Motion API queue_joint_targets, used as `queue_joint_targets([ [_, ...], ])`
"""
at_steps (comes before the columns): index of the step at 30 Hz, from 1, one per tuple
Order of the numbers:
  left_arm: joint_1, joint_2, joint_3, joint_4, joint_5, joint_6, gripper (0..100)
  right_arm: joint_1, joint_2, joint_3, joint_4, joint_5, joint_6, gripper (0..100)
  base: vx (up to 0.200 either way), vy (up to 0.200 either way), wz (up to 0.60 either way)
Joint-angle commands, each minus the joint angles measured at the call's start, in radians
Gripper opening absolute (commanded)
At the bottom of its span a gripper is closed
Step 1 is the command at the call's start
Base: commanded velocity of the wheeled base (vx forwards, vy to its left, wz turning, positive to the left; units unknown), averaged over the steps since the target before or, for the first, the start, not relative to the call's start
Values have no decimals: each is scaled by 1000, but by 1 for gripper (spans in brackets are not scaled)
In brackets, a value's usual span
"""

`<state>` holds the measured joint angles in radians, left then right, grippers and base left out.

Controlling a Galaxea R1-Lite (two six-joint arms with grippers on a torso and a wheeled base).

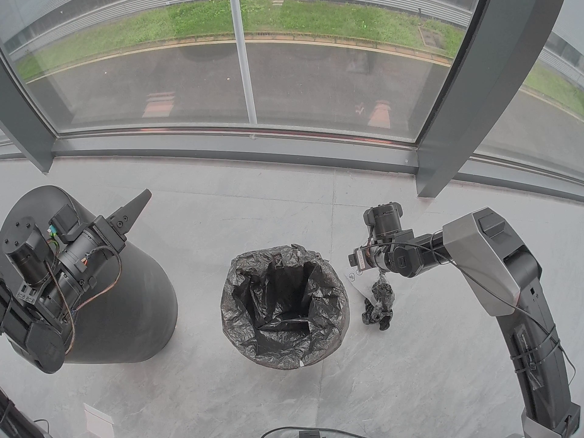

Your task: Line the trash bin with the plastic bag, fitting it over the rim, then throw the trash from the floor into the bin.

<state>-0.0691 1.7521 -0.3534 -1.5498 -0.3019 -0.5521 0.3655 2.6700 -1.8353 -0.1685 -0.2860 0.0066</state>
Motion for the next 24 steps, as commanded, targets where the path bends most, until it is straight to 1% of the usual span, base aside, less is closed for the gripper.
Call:
queue_joint_targets([
  [1,37,-25,-1,-1,-22,-14,100,-5,140,-162,83,-2,-33,100,0,0,0],
  [7,38,-17,-1,-1,-22,-12,100,-10,169,-165,167,1,-34,100,0,0,0],
  [24,37,-2,1,-1,-22,-11,100,-17,214,-165,176,-7,-22,100,0,0,0],
])
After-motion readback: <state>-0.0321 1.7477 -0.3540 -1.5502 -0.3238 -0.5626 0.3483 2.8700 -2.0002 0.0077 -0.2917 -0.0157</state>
